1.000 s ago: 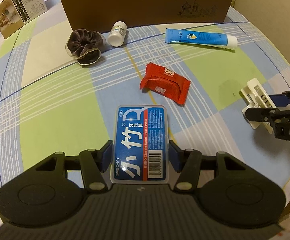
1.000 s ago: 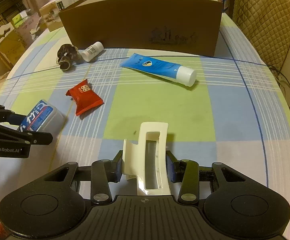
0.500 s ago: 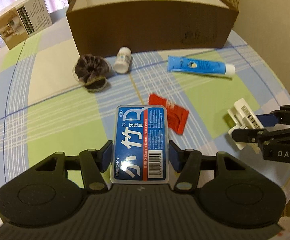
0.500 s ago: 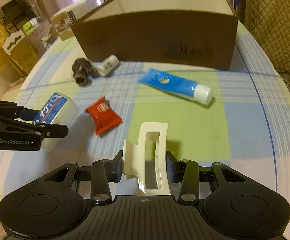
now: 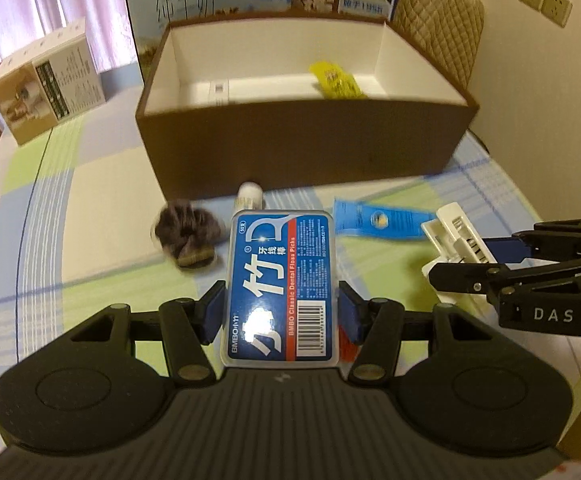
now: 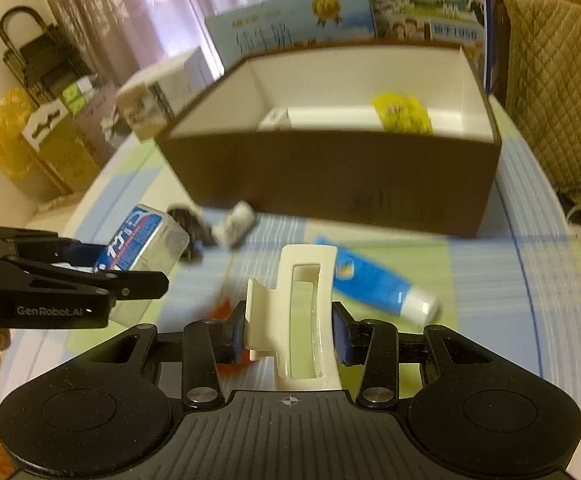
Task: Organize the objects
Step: 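Carry the floss box and squeezer clip with both tools over the brown box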
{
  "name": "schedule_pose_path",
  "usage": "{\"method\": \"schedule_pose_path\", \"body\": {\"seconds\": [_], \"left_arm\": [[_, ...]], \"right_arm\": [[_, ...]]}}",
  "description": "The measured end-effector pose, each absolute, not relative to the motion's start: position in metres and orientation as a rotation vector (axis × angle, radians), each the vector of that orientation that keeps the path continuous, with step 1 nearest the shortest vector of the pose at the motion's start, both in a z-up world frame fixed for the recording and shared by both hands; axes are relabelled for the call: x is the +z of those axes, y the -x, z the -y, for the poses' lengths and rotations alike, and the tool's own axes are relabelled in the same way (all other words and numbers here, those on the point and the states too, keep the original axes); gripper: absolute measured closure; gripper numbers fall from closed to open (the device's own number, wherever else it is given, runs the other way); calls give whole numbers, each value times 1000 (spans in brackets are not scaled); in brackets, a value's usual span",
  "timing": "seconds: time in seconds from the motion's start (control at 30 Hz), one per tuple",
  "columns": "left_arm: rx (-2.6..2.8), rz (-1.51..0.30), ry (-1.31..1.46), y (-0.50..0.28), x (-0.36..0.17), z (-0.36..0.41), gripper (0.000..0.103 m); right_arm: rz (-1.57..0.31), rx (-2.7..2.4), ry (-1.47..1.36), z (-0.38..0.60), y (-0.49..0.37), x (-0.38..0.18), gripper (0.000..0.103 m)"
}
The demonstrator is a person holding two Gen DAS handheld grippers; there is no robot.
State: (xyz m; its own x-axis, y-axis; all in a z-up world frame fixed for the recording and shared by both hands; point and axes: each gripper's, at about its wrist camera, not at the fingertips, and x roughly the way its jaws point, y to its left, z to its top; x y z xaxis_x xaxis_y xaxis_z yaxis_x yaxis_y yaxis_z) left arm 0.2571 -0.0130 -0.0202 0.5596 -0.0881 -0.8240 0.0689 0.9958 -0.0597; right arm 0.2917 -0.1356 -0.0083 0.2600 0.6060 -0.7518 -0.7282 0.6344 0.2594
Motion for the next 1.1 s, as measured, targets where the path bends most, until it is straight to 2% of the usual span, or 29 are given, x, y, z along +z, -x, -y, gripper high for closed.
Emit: {"method": "schedule_pose_path", "body": {"seconds": [0.4,0.63,1.1], "left_arm": [[-76,-834,8,-325,19,9,50],[-68,-814,5,-370,29,4,50],[-69,-850,-12,-456,23,1,50]], "right_arm": [[-816,937,83,107,-349,31,64],[-763,933,76,85,-389,42,64],[-809,902,85,40,-468,28,64]]}}
